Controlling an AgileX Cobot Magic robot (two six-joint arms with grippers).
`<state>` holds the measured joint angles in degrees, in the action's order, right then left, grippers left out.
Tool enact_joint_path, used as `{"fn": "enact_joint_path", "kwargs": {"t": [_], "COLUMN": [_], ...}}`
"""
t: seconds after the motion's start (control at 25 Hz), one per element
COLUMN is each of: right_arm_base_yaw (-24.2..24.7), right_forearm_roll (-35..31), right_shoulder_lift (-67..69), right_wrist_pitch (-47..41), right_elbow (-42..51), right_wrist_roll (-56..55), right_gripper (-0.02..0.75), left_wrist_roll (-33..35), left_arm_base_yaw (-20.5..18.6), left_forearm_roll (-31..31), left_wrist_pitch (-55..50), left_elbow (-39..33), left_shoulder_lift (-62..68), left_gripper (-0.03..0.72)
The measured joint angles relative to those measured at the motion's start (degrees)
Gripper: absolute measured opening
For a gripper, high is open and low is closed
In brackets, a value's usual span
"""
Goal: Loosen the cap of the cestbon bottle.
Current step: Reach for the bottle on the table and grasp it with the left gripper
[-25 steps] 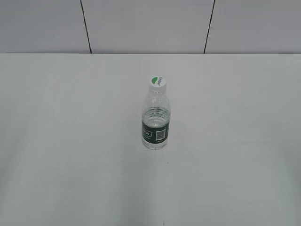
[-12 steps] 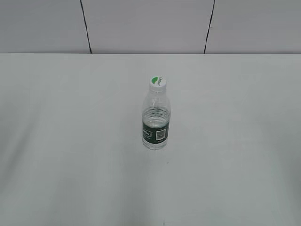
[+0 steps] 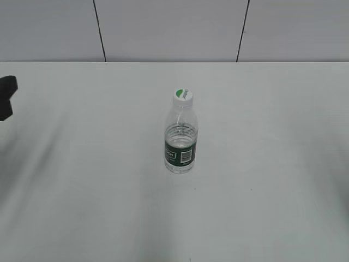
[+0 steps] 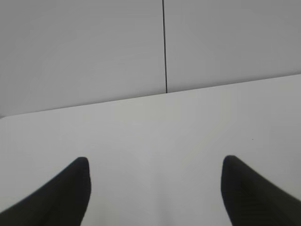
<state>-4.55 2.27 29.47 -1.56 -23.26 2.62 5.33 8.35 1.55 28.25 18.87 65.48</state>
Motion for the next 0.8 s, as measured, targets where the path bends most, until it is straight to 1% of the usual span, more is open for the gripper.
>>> {"fn": "enact_joint_path", "kwargs": {"t": [0.16, 0.28, 0.36, 0.48, 0.56, 0.72, 0.8], "right_arm_base_yaw": [0.00, 0.00, 0.00, 0.00, 0.00, 0.00, 0.00], "right_forearm_roll": [0.40, 0.40, 0.40, 0.40, 0.39, 0.34, 0.34], "right_shoulder_lift": [3.96, 6.35, 7.30, 8.03, 8.09, 8.09, 8.09], "right_wrist_pitch": [1.93, 2.25, 2.30, 2.29, 2.29, 2.31, 2.25], "right_elbow": [0.00, 0.00, 0.00, 0.00, 0.00, 0.00, 0.00], "right_wrist_roll": [0.00, 0.00, 0.00, -0.24, -1.12, -2.17, -2.62], "right_gripper": [0.589, 0.589, 0.589, 0.589, 0.589, 0.589, 0.589], "left_wrist_roll": [-11.21, -13.84, -15.80, -21.49, -24.35, -26.08, -26.20], "left_arm_base_yaw": [0.00, -0.31, -1.61, -5.86, -10.07, -17.47, -18.75], "left_forearm_roll": [-12.13, -19.75, -24.26, -34.47, -40.86, -54.77, -61.71], "left_wrist_pitch": [9.42, 15.76, 18.69, 25.38, 31.16, 38.87, 39.89], "left_elbow": [0.00, 0.00, 0.00, 0.00, 0.20, 3.15, 5.58], "left_shoulder_lift": [10.04, 17.10, 21.28, 27.42, 31.78, 40.23, 43.85], "left_gripper": [0.514, 0.514, 0.514, 0.514, 0.512, 0.510, 0.506]}}
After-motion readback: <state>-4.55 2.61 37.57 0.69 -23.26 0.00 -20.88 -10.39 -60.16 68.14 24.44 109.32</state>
